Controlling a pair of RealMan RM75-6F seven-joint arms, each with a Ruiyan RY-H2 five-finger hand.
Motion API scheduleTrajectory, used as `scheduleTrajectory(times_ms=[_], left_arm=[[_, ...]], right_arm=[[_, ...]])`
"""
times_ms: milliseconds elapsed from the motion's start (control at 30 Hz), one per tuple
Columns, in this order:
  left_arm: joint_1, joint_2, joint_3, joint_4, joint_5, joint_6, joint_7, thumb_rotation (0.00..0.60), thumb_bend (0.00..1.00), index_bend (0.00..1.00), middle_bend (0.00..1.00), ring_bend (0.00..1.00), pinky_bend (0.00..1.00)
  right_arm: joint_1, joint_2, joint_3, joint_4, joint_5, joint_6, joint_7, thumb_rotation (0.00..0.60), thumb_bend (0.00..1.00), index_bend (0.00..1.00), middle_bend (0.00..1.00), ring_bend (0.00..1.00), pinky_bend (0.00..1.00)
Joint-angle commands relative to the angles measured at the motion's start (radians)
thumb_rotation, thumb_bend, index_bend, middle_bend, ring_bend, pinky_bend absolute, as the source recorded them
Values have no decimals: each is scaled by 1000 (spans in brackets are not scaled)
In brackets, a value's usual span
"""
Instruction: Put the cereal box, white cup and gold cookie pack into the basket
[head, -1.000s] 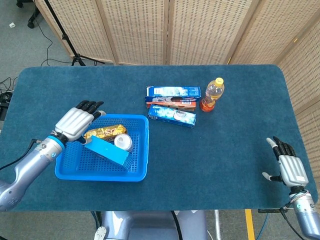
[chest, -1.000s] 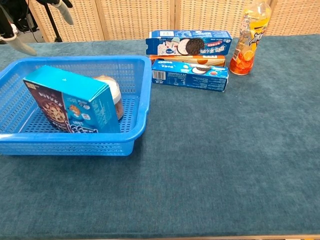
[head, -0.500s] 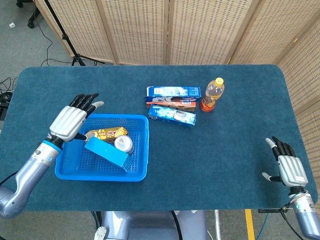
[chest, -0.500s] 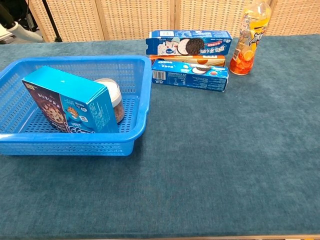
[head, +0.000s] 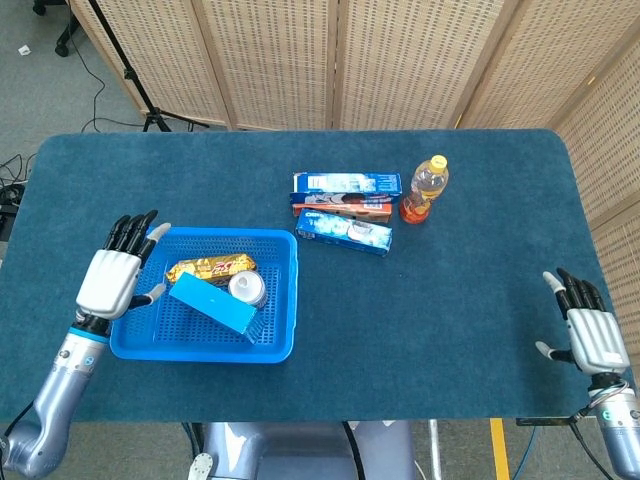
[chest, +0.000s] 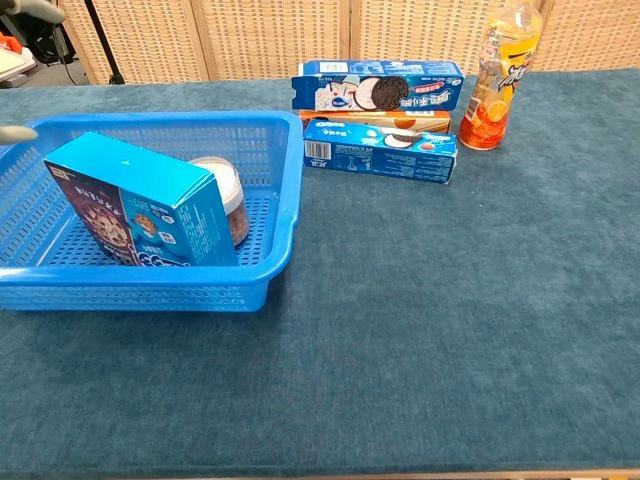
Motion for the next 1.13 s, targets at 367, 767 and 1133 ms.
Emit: scheduleTrajectory(times_ms=[367,767,1133], left_arm=[[98,-39,39,63,52,61,-54,600,209,0,0,0,0],[160,-18,34,74,107,130,-71,600,210,0,0,0,0],[184,6,22,67,128,128,-108,600,210,0,0,0,0]], right_arm=[[-24,4,13,-30,-18,80,-69,600,156,0,0,0,8],[-21,-8,11,-22,-17,71,-84,600,156,0,0,0,8],[-20,-5,-4,-71,-31,64,-129,600,156,0,0,0,8]])
